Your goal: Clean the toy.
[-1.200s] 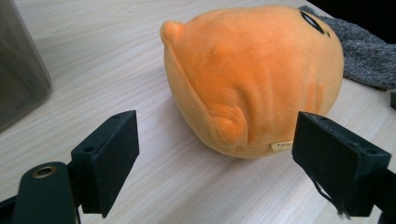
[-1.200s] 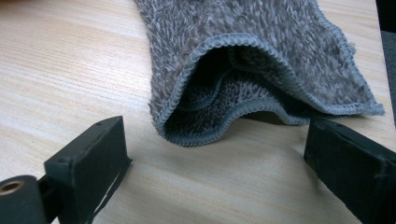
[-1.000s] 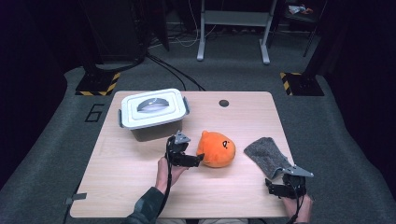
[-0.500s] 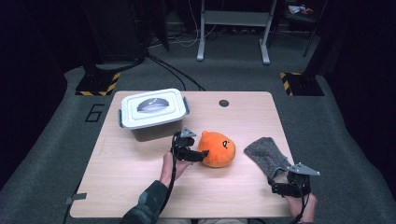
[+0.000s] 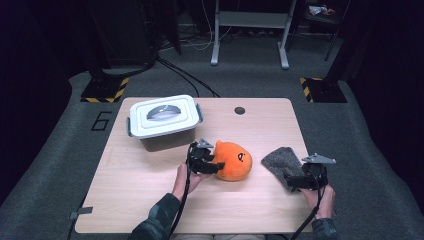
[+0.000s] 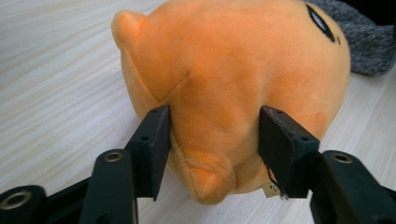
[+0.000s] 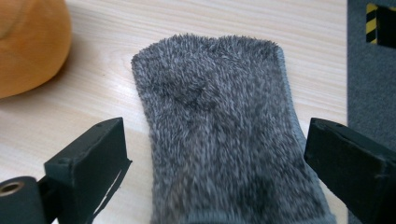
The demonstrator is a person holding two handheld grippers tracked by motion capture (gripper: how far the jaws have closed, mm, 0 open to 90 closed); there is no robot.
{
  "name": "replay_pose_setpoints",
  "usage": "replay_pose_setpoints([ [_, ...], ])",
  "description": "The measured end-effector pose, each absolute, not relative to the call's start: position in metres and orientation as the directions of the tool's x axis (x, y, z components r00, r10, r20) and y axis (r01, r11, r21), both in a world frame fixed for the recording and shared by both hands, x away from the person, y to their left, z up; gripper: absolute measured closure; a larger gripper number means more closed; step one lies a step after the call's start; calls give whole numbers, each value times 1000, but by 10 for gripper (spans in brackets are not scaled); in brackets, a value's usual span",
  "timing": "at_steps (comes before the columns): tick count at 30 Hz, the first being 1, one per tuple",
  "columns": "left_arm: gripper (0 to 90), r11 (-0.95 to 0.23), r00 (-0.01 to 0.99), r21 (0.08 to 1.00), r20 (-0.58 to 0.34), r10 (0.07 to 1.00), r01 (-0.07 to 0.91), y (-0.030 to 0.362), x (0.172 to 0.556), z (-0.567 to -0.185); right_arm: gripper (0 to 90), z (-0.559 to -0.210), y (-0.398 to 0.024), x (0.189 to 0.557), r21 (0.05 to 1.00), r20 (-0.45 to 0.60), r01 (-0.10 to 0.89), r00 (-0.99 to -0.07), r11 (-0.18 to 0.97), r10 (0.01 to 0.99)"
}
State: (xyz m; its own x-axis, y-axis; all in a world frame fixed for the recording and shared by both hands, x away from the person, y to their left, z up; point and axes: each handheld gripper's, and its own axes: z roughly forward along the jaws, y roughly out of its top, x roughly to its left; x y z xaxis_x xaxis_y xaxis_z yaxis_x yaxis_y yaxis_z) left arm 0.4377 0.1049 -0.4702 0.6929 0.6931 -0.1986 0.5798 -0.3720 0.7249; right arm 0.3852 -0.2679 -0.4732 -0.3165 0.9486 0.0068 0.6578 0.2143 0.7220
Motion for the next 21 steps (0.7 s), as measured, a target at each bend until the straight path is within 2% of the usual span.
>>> replay_pose_setpoints([
  [5, 577, -373, 678, 719, -183, 712, 586, 105, 433, -472, 86, -479, -263, 403, 694, 10, 687, -305, 213, 952],
  [12, 666, -368, 667, 724, -169, 726, 584, 103, 430, -472, 139, -483, -256, 412, 674, 13, 707, -300, 213, 954],
  [21, 717, -372, 666, 723, -162, 728, 582, 103, 426, -472, 161, -489, -248, 429, 650, -9, 723, -301, 234, 954],
])
